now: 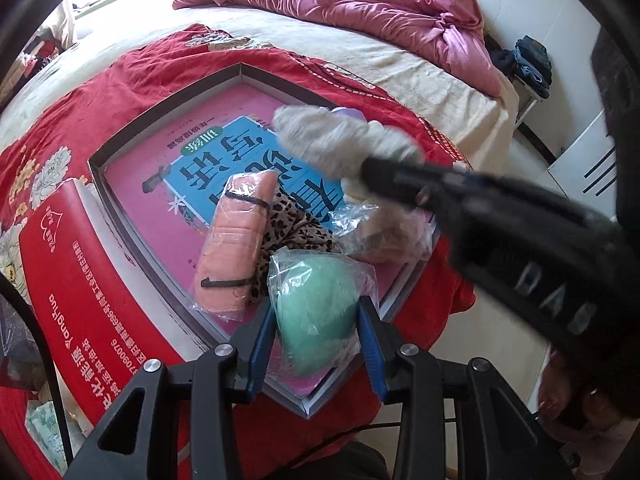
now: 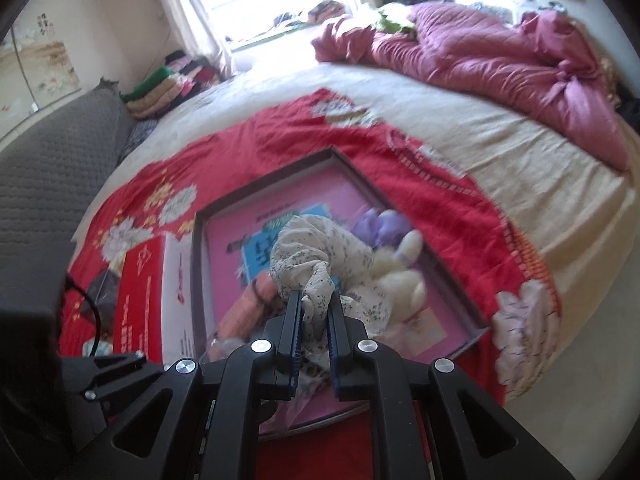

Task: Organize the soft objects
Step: 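Open the right gripper to drop the scrunchie while the left gripper releases the sponge bag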

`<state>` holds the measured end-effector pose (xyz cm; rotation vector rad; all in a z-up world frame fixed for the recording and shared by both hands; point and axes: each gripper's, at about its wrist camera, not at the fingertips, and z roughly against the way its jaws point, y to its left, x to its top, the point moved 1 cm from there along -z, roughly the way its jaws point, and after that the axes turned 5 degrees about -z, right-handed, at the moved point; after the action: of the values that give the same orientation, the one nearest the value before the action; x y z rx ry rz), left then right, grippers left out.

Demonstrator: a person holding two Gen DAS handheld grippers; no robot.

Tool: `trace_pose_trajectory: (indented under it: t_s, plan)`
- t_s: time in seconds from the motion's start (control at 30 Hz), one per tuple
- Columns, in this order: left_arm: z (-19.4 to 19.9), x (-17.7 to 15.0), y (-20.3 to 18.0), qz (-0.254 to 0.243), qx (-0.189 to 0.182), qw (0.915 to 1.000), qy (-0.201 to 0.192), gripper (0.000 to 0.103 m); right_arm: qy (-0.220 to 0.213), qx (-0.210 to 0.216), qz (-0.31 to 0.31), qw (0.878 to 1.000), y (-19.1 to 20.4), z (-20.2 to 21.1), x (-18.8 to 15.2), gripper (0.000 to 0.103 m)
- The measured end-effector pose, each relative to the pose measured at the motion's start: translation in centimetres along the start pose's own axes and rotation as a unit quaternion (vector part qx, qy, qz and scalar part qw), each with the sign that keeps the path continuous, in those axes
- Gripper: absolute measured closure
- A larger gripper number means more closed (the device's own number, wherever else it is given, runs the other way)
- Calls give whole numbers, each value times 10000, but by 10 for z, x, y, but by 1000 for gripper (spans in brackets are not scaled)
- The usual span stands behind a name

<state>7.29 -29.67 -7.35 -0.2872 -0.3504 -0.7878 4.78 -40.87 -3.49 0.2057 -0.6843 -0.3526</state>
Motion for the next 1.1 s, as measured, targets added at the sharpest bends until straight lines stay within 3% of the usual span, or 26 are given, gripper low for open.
trace_pose_trajectory:
  t_s: [0.23, 0.37, 0.53, 0.7, 1.1]
  plan:
    - [-1, 3, 2, -3, 8, 10000, -2, 62, 363, 305, -239, 9986, -6, -18, -7, 86]
    - [-3, 7, 3, 2, 24, 10000, 26, 62, 405, 336, -300, 9982, -5, -23, -9, 69]
    - [-6, 10, 4, -6, 70, 9999, 74, 62, 387, 352, -343, 9980, -9, -20, -10, 59]
    - [-7, 10, 4, -20, 123, 9998, 130, 62, 85, 295, -449, 9985, -17, -2, -5, 49]
    - [-8, 1, -7, -216, 358, 9987, 295, 54, -252, 164, -907, 9954, -40, 22, 2, 46]
